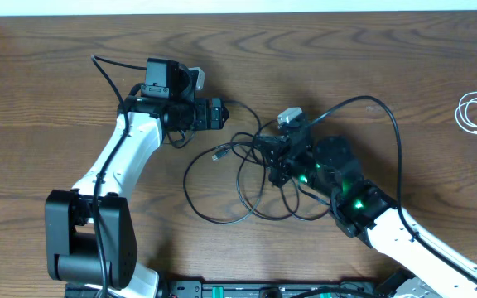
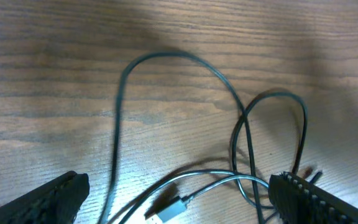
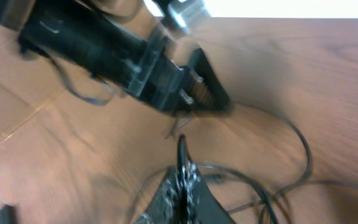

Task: Untangle cables
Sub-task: 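Lower the right gripper onto the black cable tangle at center, then grasp a black cable in the tangle with the right gripper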

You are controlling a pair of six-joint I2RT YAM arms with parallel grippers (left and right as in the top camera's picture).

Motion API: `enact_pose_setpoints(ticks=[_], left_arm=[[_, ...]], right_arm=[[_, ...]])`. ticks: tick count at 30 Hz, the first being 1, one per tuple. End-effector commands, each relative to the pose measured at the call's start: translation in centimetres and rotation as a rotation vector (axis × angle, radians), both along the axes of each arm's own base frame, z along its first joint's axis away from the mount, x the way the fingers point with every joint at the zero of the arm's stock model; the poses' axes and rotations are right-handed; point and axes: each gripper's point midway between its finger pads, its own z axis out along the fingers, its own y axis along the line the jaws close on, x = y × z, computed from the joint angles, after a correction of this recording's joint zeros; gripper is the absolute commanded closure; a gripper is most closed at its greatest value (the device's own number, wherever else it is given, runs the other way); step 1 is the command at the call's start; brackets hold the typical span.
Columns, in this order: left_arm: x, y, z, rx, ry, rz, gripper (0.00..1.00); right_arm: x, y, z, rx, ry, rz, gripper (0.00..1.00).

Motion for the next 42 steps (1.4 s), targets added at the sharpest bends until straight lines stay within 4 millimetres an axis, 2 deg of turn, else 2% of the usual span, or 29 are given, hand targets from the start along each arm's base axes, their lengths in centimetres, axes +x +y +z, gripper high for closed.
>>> enact_pose_setpoints(ticks=[1,7,12,15,17,18,20,24,28,30,32,34,38,39,40,41,42], left_arm=[[-0.2,-0.1,0.5,-0.007,-0.012,-0.016,0.02],[-0.3,-0.1,0.4,-0.007,-0.009,-0.016,0.02],[-0.3,-0.1,0.4,-0.007,-0.009,-0.016,0.02],[-0.3,-0.1,0.4,-0.007,-0.009,-0.016,0.02],[-0.3,-0.1,0.4,-0.007,-0.009,-0.016,0.02],[-0.3,-0.1,0.4,-0.007,-0.009,-0.016,0.02],[-0.3,-0.1,0.4,-0.006,-0.009,-0.016,0.02],[-0.3,-0.1,0.4,-0.007,-0.009,-0.016,0.02],[-0.3,-0.1,0.4,-0.007,-0.009,-0.016,0.02],[-0.3,-0.1,0.4,-0.007,-0.009,-0.016,0.02],[-0.3,-0.1,0.4,-0.007,-0.009,-0.016,0.02],[-0.3,-0.1,0.4,-0.007,-0.009,-0.016,0.02],[-0.3,-0.1,0.4,-0.007,-0.009,-0.016,0.02],[-0.3,-0.1,0.4,-0.007,-0.009,-0.016,0.02],[-0.3,-0.1,0.4,-0.007,-0.009,-0.016,0.02],[-0.3,-0.1,0.4,-0.007,-0.009,-0.016,0.02],[-0.3,-0.1,0.4,-0.007,-0.009,-0.016,0.02]], right_arm=[[1.4,-2.0,-0.9,-0.073,-0.008,-0.125,0.99],[2.0,-3.6,-2.4,-0.146,0.019,-0.21,0.98],[2.1,-3.9,-2.8,-0.162,0.025,-0.229,0.71],[2.2,-3.9,-3.3,-0.171,0.034,-0.228,0.48],[2.1,-3.9,-3.8,-0.184,0.047,-0.227,0.41],[2.1,-4.0,-4.2,-0.194,0.057,-0.227,0.33],[2.0,-4.0,-5.1,-0.214,0.078,-0.225,0.29],[2.0,-4.0,-7.4,-0.252,0.13,-0.223,0.3],[2.0,-3.9,-10.0,-0.296,0.18,-0.219,0.39],[2.1,-3.8,-11.1,-0.313,0.197,-0.217,0.41],[2.2,-3.8,-12.2,-0.328,0.213,-0.216,0.41],[2.3,-3.7,-13.1,-0.338,0.224,-0.213,0.36],[2.2,-3.4,-13.9,-0.344,0.235,-0.205,0.3],[2.2,-3.3,-13.9,-0.343,0.234,-0.202,0.32],[2.2,-3.1,-13.7,-0.337,0.228,-0.197,0.39],[2.3,-2.8,-13.4,-0.323,0.217,-0.191,0.53],[2.4,-2.6,-13.2,-0.309,0.214,-0.194,0.75]])
